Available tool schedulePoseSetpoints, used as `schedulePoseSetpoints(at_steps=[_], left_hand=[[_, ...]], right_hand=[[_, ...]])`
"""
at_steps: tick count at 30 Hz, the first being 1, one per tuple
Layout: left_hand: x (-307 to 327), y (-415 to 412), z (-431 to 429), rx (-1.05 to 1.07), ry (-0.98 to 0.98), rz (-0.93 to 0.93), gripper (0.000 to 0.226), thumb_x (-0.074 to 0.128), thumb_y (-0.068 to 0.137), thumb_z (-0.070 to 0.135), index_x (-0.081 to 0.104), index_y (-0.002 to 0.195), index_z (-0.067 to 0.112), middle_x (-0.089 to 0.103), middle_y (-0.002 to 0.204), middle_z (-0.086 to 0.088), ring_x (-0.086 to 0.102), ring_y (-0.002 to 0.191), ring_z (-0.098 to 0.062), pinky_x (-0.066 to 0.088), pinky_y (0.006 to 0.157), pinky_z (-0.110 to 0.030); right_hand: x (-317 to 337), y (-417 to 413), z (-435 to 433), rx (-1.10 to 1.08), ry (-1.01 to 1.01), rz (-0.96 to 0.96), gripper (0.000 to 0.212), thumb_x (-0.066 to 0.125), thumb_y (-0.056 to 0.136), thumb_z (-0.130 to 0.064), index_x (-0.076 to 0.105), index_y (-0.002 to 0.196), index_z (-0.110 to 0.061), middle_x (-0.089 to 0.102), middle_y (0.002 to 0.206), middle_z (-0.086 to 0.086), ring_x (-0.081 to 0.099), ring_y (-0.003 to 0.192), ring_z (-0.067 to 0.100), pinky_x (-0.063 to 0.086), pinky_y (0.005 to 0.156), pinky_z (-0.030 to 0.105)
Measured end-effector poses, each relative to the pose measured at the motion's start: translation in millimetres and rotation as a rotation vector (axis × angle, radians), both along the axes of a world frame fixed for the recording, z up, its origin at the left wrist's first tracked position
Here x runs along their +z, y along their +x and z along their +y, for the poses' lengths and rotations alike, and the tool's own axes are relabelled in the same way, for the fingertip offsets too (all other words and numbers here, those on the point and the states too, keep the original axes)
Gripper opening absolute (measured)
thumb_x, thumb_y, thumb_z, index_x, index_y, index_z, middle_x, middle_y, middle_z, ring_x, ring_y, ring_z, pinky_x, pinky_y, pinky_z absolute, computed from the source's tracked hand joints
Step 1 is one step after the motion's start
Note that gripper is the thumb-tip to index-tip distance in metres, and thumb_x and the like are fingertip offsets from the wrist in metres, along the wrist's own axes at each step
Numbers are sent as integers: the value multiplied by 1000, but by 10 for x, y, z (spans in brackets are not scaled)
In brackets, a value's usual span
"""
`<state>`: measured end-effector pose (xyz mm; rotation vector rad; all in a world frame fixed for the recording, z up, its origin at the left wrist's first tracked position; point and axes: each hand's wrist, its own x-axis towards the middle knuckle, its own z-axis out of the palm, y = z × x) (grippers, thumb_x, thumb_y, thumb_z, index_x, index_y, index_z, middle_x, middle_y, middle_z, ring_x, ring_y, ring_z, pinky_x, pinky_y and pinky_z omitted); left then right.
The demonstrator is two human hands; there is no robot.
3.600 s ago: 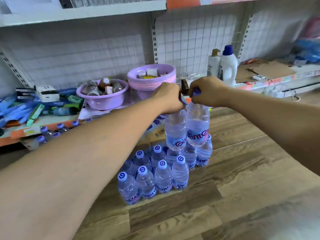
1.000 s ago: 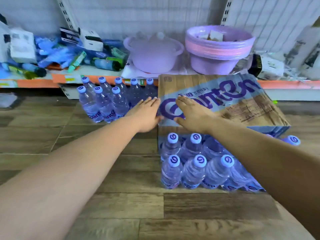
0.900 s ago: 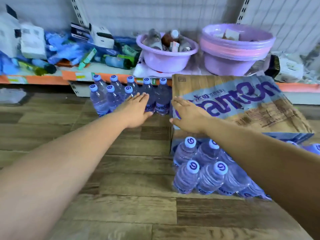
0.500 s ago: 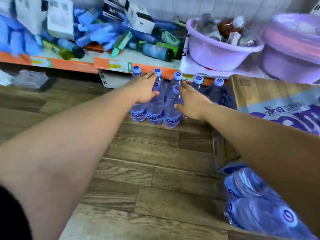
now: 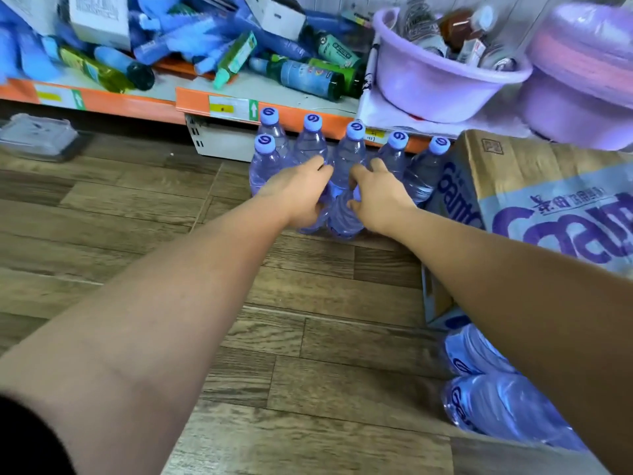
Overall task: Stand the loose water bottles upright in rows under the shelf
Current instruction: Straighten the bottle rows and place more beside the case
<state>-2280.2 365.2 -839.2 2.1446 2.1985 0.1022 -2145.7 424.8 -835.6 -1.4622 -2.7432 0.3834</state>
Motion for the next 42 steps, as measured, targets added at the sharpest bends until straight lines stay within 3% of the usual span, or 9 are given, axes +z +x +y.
schedulePoseSetpoints(at_steps=[3,6,10,14,20,27,31,35,42], left_hand=[[-32,48,-199,13,-18,-13,32,55,85,16,46,112,4,43,118,-14,58,98,-39,45,71,-44],[24,86,-348,61,-18,-71,30,56,84,18,48,110,4,46,117,-16,57,102,-38,43,75,-41],[179,252,-610,69,-84,-103,18,63,77,24,50,79,12,57,91,-16,58,93,-33,43,71,-33],[278,537,-944,63,-235,-42,41,76,66,29,36,61,21,49,70,-3,51,74,-26,42,63,-30],[407,1084,-1372,-51,-373,49,34,75,67,29,62,92,10,67,93,-12,60,88,-30,50,72,-33],[636,1757,-1614,-85,-416,62,31,73,69,33,56,89,17,52,75,1,48,77,-21,39,61,-26],[600,2173,-1613,-103,-416,12,32,74,68,32,52,86,18,53,77,1,49,76,-21,40,62,-27],[524,2450,-1640,-113,-377,-18,31,72,66,31,45,77,19,55,77,0,51,74,-24,40,61,-28],[479,2766,-1796,-108,-300,-111,37,74,64,32,38,65,22,52,68,1,49,70,-25,36,58,-27]], right_hand=[[2,114,-182,0,-45,12,28,52,89,-7,49,116,-10,36,126,17,54,84,36,43,70,36],[69,208,-319,-3,-87,27,32,53,86,-6,52,118,-13,40,126,17,56,96,37,46,76,35],[228,406,-642,87,-90,-25,29,52,85,-9,59,113,-9,59,119,17,52,115,31,44,78,29],[271,702,-1042,174,-154,-90,23,60,82,-13,62,105,-10,64,116,13,58,111,32,49,83,30],[330,1216,-1477,243,-191,-48,23,59,81,-6,65,102,-12,65,113,12,58,109,29,44,76,26],[532,1910,-1724,256,-226,-4,21,63,79,-11,62,100,-13,57,103,10,52,100,22,40,72,25],[608,2318,-1826,265,-242,-1,17,64,79,-11,51,72,-20,49,90,2,42,85,17,35,57,23],[567,2687,-1866,255,-277,-6,22,64,78,-9,64,100,-8,53,90,2,46,86,17,37,57,23],[442,3164,-1925,223,-301,-29,28,64,78,-9,65,105,-12,45,81,-4,41,85,14,29,49,17]])
